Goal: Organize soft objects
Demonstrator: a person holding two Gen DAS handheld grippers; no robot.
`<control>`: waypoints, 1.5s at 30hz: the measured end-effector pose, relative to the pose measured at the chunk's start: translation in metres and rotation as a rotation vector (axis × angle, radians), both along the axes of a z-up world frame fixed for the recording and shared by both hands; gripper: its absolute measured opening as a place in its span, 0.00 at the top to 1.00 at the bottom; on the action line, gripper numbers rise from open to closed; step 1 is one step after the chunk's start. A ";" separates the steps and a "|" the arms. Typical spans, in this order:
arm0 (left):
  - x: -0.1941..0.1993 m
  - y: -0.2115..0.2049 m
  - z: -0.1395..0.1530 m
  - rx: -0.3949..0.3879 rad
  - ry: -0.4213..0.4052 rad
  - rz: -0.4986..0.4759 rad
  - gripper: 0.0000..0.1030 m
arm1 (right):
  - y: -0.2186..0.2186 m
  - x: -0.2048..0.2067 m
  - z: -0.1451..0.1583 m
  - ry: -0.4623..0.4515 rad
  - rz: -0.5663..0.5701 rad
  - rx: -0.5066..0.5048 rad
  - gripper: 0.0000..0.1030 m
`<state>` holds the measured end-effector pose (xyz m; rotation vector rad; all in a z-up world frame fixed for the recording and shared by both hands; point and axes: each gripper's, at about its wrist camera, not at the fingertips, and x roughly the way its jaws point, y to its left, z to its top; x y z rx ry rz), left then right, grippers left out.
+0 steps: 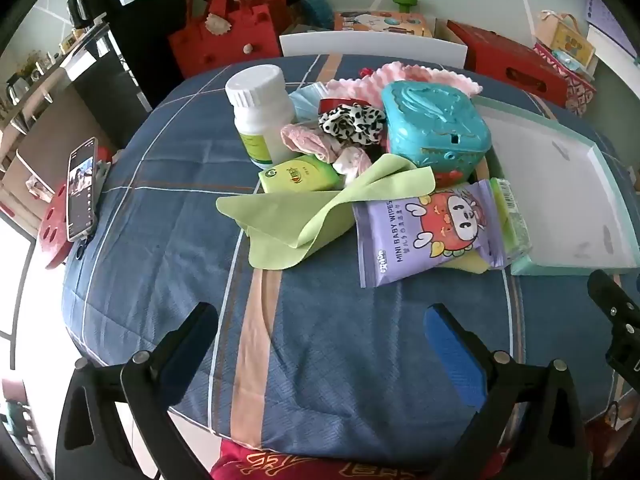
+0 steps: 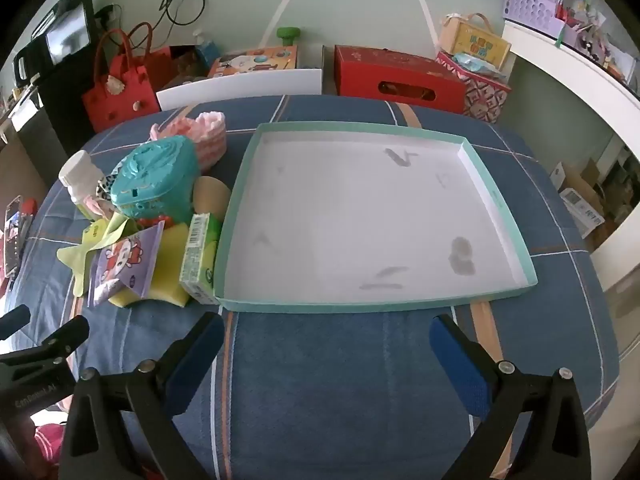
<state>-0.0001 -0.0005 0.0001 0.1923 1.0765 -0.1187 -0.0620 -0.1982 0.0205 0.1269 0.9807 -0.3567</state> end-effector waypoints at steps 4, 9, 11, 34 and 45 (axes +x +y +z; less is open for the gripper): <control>-0.002 -0.001 0.002 0.002 -0.005 -0.013 0.00 | 0.002 0.001 0.000 0.004 -0.004 -0.010 0.00; -0.001 0.009 0.005 -0.011 -0.028 0.003 0.00 | 0.001 -0.002 0.003 -0.004 -0.010 -0.014 0.00; -0.001 0.013 0.007 -0.013 -0.042 0.004 0.00 | 0.001 -0.003 0.003 -0.004 -0.007 -0.020 0.00; -0.010 0.005 0.014 0.022 -0.097 0.034 0.00 | 0.003 -0.004 0.006 -0.003 0.001 -0.049 0.00; -0.009 0.005 0.014 0.028 -0.099 0.038 0.00 | 0.004 -0.005 0.010 -0.013 0.003 -0.060 0.00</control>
